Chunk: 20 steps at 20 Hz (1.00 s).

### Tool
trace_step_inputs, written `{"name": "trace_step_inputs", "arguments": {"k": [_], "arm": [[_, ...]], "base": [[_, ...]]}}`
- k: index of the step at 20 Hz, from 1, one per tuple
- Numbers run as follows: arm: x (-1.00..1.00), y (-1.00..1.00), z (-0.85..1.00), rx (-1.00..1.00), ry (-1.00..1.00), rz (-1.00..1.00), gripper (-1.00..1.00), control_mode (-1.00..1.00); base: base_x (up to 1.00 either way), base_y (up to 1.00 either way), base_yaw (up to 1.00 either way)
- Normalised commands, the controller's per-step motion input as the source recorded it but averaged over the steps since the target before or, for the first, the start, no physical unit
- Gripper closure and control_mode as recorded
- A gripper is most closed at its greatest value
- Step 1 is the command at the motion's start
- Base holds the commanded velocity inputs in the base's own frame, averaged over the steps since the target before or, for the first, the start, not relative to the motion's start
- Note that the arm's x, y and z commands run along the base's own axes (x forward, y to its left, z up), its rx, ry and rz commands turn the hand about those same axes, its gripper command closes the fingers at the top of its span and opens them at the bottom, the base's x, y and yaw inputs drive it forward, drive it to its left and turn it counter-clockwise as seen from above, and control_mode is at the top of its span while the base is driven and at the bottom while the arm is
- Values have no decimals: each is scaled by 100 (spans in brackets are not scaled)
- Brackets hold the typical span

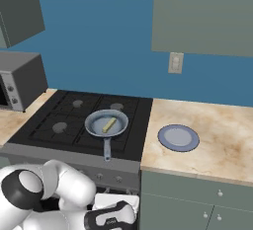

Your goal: Pick up the butter stick and place it in the pan. Then turn on the burner for the pan.

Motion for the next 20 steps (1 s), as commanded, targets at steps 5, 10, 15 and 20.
{"name": "trace_step_inputs", "arguments": {"k": [5,10,15,20], "arm": [[20,8,0,0,0,0,-100,-100],[15,15,0,0,0,0,-100,-100],[15,15,0,0,0,0,-100,-100],[18,8,4,0,0,0,-100,-100]], "base": [[0,0,0],[0,0,0],[0,0,0],[0,0,0]]}}
